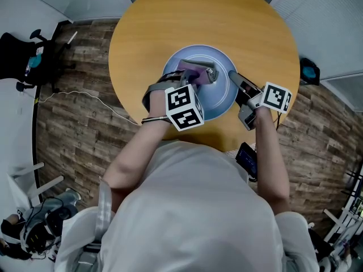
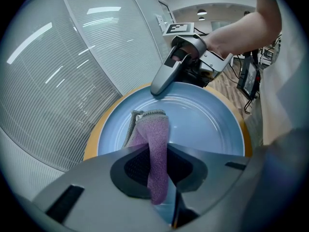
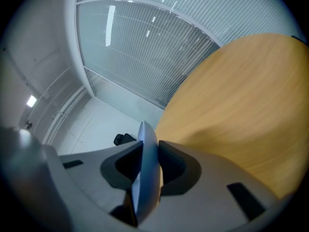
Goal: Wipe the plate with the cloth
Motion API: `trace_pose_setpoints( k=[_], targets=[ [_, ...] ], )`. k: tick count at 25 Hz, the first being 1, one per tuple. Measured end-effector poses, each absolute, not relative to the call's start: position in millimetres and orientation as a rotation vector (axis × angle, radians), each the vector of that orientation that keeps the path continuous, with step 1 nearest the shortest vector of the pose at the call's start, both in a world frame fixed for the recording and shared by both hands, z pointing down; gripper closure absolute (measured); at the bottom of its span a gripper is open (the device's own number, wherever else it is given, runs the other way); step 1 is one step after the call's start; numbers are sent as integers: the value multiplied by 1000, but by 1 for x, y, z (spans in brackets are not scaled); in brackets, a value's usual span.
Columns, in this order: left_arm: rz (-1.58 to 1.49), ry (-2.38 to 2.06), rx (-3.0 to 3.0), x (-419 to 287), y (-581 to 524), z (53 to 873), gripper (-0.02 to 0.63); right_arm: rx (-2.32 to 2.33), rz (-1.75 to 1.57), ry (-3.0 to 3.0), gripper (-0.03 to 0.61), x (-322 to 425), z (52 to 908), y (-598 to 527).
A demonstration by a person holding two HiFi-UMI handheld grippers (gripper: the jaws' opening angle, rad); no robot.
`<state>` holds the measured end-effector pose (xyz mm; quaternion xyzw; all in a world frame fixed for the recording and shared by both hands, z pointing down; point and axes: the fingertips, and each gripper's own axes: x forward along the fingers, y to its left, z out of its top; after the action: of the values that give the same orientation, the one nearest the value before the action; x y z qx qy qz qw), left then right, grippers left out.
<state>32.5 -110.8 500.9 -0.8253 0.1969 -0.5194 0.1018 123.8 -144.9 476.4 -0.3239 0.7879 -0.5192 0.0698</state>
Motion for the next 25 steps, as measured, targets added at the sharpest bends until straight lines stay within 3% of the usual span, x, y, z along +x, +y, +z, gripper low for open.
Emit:
trace_pose_setpoints(
  k=[25],
  targets=[
    [-1567,379,-2537,45,-77,511,545,-1031,-1538,2323,482,138,481,-149]
  ],
)
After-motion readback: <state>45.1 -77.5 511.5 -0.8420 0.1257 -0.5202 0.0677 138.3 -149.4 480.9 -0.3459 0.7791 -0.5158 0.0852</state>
